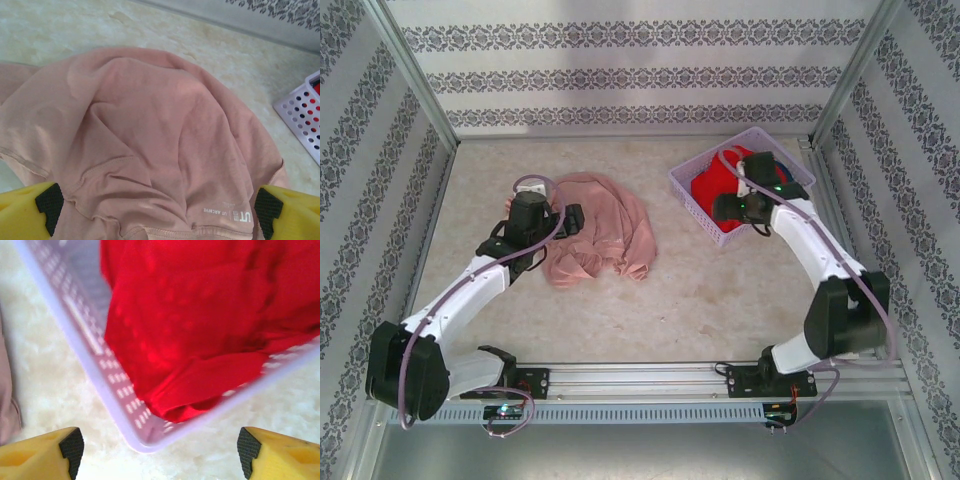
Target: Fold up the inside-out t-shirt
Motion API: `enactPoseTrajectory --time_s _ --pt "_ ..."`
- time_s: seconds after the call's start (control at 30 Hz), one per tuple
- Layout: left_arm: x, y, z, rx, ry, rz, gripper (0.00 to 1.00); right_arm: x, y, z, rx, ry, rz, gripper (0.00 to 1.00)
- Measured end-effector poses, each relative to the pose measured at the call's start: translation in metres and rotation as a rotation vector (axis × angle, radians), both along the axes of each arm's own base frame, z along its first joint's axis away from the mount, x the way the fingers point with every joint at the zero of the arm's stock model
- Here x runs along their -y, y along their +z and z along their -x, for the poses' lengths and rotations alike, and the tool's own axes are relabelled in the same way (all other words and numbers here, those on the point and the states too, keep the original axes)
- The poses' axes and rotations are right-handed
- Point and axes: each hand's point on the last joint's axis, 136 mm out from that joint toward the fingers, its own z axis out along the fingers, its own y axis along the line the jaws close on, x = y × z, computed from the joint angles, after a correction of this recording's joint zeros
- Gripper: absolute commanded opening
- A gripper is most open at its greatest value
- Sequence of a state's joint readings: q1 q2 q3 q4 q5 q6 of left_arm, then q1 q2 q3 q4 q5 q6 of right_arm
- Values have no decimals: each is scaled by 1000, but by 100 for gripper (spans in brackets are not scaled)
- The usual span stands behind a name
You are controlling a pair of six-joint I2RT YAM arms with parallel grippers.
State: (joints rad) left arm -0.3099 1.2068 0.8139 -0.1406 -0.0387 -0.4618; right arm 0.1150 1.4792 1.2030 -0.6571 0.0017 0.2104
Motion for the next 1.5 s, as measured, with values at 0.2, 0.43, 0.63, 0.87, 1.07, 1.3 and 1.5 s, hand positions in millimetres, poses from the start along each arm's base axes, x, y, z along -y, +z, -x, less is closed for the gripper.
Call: enactPoseTrajectory --time_s 0.2,0.43,0.63,0.87,1.07,1.3,1.5 --pt "7 -12 -4 -27 -22 5 100 81 -51 -8 -114 -333 -34 78" --pt "10 -14 -4 -33 -34 12 100 85 -98 -48 -199 -384 -85 27" --pt "10 -13 -4 -30 -34 12 100 130 -86 -73 -196 -393 10 3" --pt "10 -15 -4 -31 -33 11 100 173 -88 -99 -296 -305 260 20" --pt "10 -15 -4 -31 -33 12 100 219 -45 -117 -237 -370 527 60" --pt "10 -22 -5 -51 -33 5 100 101 14 -120 -11 -164 450 82" --pt "11 -29 -6 -71 -37 -5 100 -51 -16 -127 28 135 241 83"
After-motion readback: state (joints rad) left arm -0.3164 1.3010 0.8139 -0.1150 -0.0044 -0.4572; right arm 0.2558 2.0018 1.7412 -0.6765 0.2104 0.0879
